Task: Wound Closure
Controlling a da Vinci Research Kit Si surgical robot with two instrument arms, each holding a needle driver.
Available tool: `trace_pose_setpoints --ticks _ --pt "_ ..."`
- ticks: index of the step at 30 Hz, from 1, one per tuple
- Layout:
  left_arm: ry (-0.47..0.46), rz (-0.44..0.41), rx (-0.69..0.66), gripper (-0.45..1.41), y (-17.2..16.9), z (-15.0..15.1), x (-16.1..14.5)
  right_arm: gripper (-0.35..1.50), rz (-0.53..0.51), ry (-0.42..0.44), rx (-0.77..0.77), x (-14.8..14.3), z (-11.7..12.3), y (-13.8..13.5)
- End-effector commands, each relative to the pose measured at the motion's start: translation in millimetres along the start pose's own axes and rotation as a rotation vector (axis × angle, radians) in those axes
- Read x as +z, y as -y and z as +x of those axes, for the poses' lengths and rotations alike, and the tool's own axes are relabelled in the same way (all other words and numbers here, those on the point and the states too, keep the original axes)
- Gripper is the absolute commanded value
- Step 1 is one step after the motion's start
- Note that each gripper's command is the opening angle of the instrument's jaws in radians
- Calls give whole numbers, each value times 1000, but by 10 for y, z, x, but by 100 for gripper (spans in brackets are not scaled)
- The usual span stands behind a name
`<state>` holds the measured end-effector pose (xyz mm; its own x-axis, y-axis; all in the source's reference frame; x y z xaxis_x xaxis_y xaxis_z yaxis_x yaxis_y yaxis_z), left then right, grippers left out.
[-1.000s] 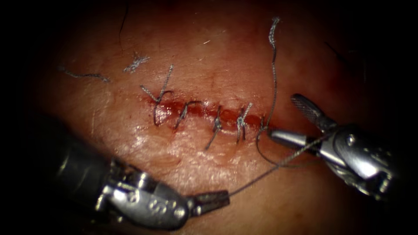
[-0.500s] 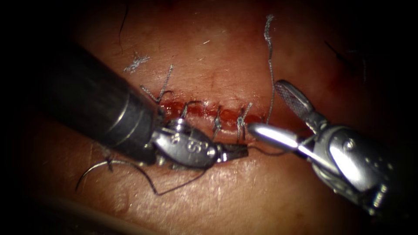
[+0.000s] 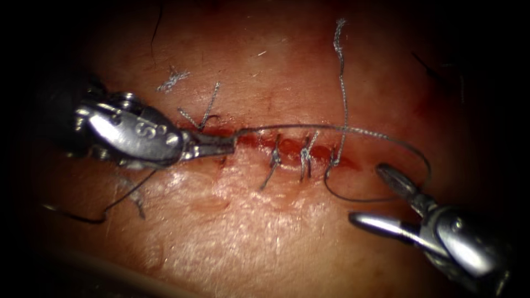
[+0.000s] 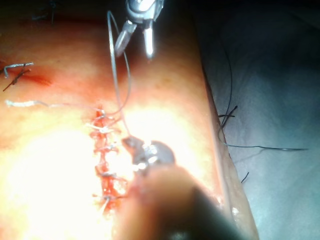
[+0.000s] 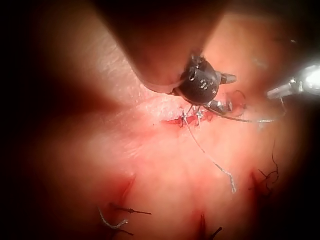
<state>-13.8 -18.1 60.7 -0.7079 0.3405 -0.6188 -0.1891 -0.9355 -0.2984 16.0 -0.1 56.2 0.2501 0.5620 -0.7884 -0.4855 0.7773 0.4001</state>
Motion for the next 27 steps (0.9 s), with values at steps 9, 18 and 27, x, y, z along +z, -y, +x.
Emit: trace_pose_setpoints --ticks 9,18,27 --pt "-17 16 -1 -45 -20 6 -21 114 260 141 -88 -39 -61 32" --pt "0 37 22 -45 -62 -30 -74 113 141 121 -66 -60 -54 -30" --pt "-4 34 47 -45 -82 -2 -58 109 37 6 -87 18 22 -68"
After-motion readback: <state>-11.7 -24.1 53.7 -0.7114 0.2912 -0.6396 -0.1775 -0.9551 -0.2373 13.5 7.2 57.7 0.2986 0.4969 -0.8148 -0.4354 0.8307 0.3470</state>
